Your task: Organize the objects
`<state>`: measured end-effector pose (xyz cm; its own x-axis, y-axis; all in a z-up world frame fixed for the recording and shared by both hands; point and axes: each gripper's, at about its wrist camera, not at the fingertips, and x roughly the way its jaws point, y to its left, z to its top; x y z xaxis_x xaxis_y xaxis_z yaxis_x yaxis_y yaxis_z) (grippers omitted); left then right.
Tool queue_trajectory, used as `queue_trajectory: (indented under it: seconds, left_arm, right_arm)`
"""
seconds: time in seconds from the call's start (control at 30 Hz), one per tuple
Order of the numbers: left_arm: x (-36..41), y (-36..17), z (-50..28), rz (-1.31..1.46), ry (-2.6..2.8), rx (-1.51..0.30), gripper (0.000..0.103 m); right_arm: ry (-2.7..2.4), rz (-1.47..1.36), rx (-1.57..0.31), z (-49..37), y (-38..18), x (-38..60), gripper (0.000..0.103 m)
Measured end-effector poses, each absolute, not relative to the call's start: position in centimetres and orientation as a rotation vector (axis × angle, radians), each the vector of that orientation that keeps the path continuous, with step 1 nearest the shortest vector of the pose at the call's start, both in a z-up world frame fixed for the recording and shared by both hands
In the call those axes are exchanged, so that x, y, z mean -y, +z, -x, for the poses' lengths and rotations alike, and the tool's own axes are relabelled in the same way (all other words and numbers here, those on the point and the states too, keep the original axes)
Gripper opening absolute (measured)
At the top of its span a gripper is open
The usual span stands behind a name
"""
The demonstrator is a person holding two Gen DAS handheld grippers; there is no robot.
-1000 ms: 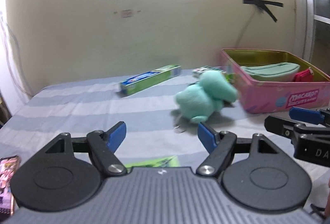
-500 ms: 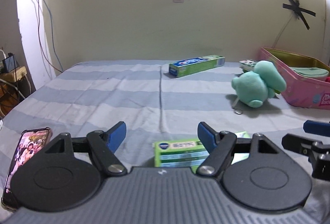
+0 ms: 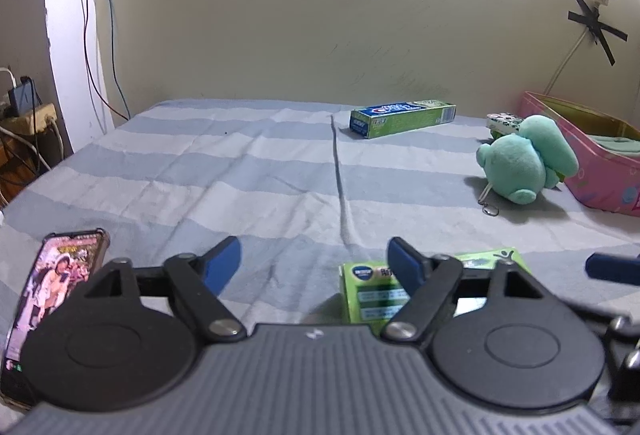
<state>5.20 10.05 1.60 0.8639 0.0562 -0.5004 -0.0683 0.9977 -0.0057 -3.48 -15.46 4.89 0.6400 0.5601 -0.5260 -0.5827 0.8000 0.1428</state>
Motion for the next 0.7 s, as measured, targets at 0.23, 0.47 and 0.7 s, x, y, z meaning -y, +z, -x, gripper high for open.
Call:
queue_trajectory:
  seconds: [0.23, 0.47, 0.7]
  left_arm:
    - [-11.9, 1.2, -5.1, 0.118, -0.003, -0.567, 0.085]
    - [-13.4, 0.6, -4.7, 0.189, -0.077, -0.594, 0.085]
    - [-14.0, 0.2, -3.6, 0.279, -0.172, -0.617, 0.084]
  right_arm:
    - [0.683, 0.103, -0.596, 3.9, 4.2, 13.6, 0.091]
    - [0.726, 0.118, -0.609, 4.0, 4.2, 13.3, 0.092]
    - [0.760, 0.219, -0.607, 4.9, 3.6, 11.6, 0.092]
